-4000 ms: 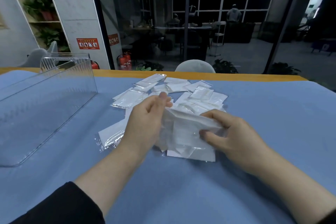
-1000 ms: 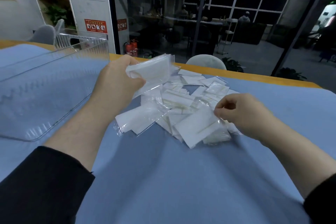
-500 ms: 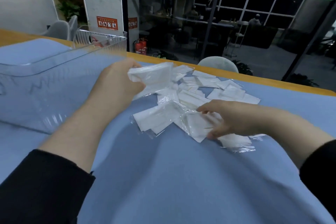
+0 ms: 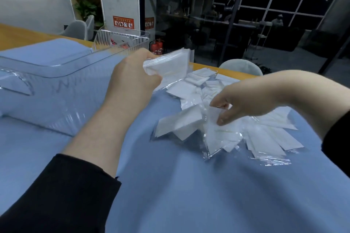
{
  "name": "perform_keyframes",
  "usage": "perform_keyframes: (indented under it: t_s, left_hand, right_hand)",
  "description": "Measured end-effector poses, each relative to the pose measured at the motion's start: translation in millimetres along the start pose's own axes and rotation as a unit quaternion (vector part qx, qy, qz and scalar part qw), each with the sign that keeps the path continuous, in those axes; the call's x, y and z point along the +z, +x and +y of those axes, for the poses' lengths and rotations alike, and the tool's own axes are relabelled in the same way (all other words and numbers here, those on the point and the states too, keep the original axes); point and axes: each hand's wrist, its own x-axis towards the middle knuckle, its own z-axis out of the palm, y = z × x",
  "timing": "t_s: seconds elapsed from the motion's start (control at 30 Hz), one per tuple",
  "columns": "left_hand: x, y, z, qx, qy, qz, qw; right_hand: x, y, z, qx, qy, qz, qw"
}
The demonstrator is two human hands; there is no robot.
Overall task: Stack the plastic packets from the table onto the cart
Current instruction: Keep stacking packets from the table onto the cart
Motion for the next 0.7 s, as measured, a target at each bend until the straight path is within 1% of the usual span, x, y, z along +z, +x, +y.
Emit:
perform_keyframes:
  t_s: [0.07,0.17,0.23,0.27,0.33,0.4,0.43,0.47,0.53,0.63,0.7]
  left_hand:
    - [0,0,-1,0.002,-0.006,0.001,1.000]
    - [0,1,-3,-0.001,-0.012,-0.004,1.000]
    - [0,1,-4,-0.003,-0.010,-0.003,1.000]
    - [0,2,-4,-0.001,-0.009,0.000,1.000]
    - [0,3,-3,-0.001,-0.001,0.011,1.000]
    - [0,3,-4,-0.001,0.003,0.020,1.000]
    - [0,4,-4,0.000,0.004,0.021,1.000]
    - [0,3,-4,0.002,0.006,0.022,1.000]
    - [-2,3,-3,0.001,0.009,0.025,1.000]
    - [-3,3,-3,-0.002,0.009,0.035,0.999]
    - [-4,3,-4,-0.005,0.009,0.039,0.999]
  right_hand:
    - [-13,7,-12,0.013,-0.062,-0.002,0.998]
    - [-30,5,-15,0.104,-0.161,-0.021,0.981]
    - [-31,4,-7,0.132,-0.159,-0.026,0.978]
    - [-29,4,-1,0.135,-0.137,-0.010,0.981]
    - [-28,2,13,0.119,-0.090,0.050,0.988]
    - [-32,-2,19,0.083,-0.036,0.117,0.989]
    - [-34,-3,17,0.060,-0.005,0.130,0.990]
    - [-35,-3,12,0.034,0.016,0.124,0.992]
    - [-32,7,-5,-0.012,0.017,0.091,0.996]
    - [-21,39,-31,-0.036,-0.030,0.041,0.998]
    - [-11,67,-36,-0.050,-0.060,0.004,0.997]
